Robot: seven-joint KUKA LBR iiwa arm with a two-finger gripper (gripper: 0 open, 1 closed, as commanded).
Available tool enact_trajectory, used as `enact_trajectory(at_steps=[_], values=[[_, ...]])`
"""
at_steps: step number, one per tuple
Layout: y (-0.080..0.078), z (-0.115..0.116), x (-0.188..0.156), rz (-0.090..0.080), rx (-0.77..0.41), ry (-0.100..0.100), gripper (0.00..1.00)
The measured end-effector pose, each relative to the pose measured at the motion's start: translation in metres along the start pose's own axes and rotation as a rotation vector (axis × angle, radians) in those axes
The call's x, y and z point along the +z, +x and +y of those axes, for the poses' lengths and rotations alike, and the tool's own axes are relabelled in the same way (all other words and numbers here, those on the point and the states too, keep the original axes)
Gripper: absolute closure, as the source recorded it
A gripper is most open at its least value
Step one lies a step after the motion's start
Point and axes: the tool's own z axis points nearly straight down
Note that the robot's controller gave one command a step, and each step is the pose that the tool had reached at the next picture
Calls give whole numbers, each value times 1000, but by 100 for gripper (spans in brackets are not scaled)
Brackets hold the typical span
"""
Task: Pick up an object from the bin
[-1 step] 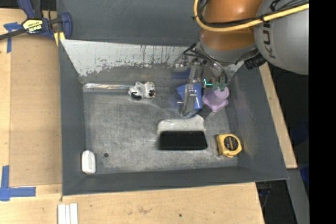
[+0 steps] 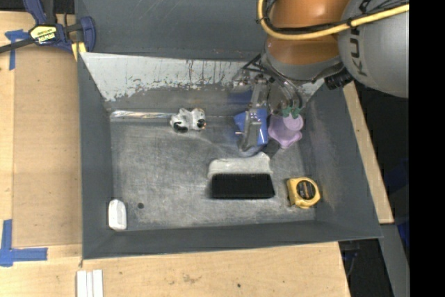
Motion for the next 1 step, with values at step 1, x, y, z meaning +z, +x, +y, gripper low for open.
enact_trajectory(at_steps=[1], values=[[36, -16, 65, -3, -55, 0, 0]])
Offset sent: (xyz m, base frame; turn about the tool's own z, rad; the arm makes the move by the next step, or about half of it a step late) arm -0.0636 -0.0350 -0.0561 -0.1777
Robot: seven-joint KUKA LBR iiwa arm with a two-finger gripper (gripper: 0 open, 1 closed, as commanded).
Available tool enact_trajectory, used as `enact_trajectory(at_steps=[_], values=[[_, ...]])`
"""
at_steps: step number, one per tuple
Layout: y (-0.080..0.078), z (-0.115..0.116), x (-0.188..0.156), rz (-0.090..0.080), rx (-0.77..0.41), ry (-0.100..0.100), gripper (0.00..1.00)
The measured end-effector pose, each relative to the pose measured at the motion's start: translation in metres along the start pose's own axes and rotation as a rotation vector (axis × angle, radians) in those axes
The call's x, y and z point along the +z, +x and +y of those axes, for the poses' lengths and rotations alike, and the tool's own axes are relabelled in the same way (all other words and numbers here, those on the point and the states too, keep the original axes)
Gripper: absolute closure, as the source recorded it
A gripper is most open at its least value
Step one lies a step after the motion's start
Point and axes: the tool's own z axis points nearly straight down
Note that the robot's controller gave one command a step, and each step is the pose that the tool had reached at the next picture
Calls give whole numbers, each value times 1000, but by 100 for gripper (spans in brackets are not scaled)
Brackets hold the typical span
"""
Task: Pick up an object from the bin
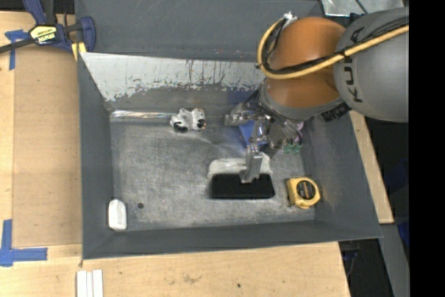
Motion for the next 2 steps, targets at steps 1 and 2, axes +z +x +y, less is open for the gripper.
enact_trajectory(at_steps=[1, 2], values=[[20, -10, 15, 9, -74, -1, 0], [27, -10, 15, 4, -49, 0, 0]])
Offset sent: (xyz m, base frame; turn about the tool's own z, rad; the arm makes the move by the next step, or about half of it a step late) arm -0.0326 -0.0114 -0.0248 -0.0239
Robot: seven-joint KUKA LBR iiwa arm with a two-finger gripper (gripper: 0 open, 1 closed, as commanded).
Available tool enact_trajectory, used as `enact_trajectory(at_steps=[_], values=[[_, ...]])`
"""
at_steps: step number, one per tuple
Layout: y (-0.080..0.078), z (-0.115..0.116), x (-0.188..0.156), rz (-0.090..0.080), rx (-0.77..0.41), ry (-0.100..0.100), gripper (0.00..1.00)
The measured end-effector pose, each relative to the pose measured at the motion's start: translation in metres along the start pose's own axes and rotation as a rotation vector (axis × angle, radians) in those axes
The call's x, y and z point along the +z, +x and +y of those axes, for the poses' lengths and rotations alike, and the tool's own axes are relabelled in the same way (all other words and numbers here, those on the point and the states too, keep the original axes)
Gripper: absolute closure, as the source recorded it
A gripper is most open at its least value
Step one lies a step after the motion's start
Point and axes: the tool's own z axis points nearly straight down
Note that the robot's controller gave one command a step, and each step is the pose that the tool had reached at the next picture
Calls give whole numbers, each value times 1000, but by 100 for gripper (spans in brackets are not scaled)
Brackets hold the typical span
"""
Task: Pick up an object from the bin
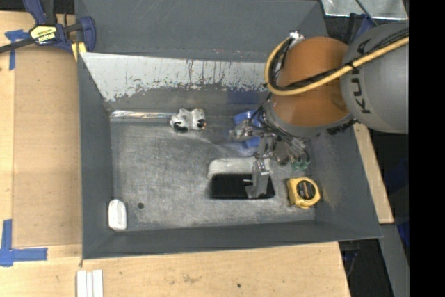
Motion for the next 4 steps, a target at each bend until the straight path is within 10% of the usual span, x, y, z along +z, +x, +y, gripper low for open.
enact_trajectory(at_steps=[1, 2, 4], values=[[9, -3, 54, -3, -79, 1, 0], [-1, -2, 75, -39, -71, 2, 100], [0, -1, 71, -38, -68, 1, 100]])
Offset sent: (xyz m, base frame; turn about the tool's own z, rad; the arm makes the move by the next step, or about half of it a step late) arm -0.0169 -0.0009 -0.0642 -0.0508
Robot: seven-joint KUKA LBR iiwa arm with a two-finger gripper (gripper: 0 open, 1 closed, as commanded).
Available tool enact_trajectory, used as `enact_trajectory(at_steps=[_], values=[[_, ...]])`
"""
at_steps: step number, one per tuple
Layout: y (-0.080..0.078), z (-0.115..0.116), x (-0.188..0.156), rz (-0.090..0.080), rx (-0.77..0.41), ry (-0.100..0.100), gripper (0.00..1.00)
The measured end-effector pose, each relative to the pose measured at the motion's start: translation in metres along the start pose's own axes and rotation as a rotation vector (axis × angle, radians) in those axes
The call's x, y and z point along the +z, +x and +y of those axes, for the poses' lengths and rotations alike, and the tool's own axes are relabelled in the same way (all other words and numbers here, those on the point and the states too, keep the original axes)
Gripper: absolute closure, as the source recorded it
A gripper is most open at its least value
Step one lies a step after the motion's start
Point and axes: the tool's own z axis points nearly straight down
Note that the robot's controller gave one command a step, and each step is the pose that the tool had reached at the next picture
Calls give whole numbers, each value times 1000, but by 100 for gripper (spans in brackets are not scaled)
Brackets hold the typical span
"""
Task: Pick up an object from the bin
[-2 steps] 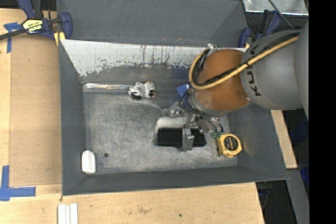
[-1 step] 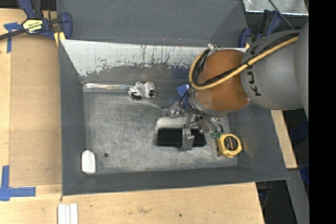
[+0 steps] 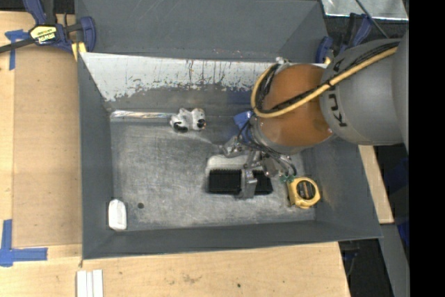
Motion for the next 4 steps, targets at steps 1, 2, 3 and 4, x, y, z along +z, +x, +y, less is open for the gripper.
enact_trajectory(at_steps=[1, 2, 3, 4], values=[[3, 1, -18, 25, 0, -3, 100], [6, 0, -34, 39, -2, -3, 100], [6, 0, -52, 40, -3, -2, 100], [6, 0, -69, 45, -2, -3, 100]])
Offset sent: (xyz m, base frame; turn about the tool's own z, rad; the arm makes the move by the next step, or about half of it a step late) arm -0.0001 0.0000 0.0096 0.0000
